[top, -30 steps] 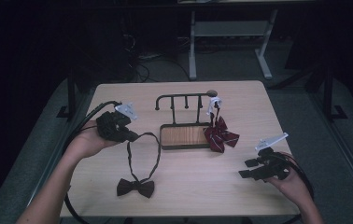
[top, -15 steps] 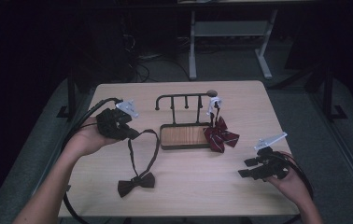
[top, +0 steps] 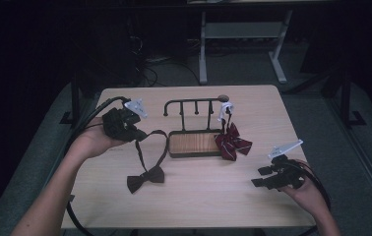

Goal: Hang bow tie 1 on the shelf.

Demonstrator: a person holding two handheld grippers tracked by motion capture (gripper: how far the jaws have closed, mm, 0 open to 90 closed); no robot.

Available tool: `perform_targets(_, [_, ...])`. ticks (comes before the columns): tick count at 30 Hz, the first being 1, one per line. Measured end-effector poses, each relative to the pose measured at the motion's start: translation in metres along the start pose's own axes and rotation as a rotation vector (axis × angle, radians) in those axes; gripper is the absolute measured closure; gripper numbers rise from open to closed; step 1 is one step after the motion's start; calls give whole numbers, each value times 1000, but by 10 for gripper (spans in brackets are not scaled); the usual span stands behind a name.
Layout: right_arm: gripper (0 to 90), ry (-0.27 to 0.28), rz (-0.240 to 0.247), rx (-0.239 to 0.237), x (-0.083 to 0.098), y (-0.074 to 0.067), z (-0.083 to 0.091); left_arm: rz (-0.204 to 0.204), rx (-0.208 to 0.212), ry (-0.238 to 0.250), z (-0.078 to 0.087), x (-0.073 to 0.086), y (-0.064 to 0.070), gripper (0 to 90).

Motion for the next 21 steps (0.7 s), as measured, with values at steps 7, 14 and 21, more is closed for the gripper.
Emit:
perform_targets(7, [410, 2, 1, 0, 0, 0, 0, -1, -18, -15, 7, -5, -6, 897])
perform_targets(14, [410, 5, 1, -2, 0, 0, 1, 0, -28, -19, 11, -11, -12, 897])
perform_targets(21, [410, 0, 2, -5, 0, 0, 0, 2, -30, -14, 12, -17, -13, 897])
Point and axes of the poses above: each handheld gripper's, and its own axes: z roughly backward along the jaws, x roughly out of its underside, y roughly to its right, the point moved 5 cm from there along -z, roughly forward along the jaws, and after that the axes turned 8 degrees about -z, right-handed, at the moved point
